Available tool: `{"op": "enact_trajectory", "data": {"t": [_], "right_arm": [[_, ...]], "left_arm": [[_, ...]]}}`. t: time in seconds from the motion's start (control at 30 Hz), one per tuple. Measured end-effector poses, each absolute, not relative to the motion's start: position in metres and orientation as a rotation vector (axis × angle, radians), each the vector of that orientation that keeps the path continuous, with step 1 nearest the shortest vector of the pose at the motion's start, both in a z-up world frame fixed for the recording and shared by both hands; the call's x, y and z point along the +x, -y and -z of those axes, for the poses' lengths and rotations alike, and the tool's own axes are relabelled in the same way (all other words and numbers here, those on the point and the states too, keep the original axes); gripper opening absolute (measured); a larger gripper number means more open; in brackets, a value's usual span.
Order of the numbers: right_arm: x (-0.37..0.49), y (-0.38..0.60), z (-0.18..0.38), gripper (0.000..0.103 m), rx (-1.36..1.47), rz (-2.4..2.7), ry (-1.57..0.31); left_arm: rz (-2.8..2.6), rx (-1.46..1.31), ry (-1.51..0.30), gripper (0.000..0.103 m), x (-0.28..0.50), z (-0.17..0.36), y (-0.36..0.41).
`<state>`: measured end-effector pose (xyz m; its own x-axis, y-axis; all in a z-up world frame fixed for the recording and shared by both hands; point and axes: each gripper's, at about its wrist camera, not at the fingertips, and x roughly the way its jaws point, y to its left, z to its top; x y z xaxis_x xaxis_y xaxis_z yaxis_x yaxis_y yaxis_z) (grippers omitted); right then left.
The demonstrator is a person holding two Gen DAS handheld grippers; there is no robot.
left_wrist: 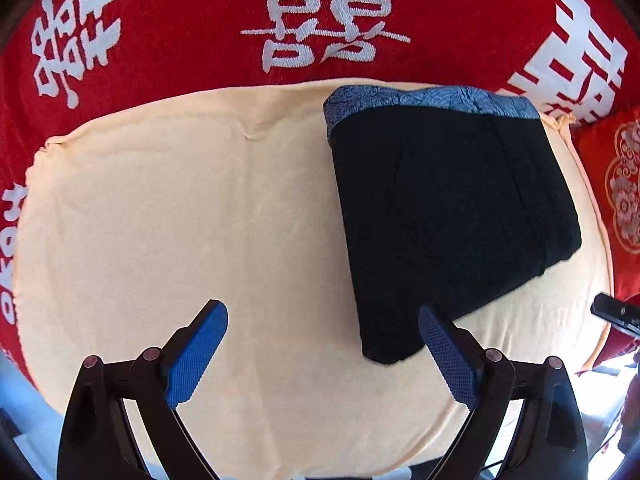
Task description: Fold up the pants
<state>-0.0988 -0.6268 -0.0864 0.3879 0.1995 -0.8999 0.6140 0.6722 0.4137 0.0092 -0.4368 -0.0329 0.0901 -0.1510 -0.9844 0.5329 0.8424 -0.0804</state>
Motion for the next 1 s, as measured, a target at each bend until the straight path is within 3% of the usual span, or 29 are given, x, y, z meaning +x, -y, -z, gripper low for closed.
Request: {"op": "enact_trajectory", "data": {"t": [0.13,0.53,1.0], "right_arm": [[-0.060,0.659,0.094,0.080,0.904,0.155,-1.130],[-0.002,0.706,0.128,0.082,0.810,-0.098,-1.247],[0.030,0.722,0.177,0.087,1.050,-0.285,-1.221]], "left_arm": [[0.578,0.256,-1.394,0.097,0.029,0.045,0.448],[0.734,-0.043,-1.552,0.097,0.077,0.089,0.466],[0.735,-0.089,-1.579,0.100,0.071,0.120,0.506]]}}
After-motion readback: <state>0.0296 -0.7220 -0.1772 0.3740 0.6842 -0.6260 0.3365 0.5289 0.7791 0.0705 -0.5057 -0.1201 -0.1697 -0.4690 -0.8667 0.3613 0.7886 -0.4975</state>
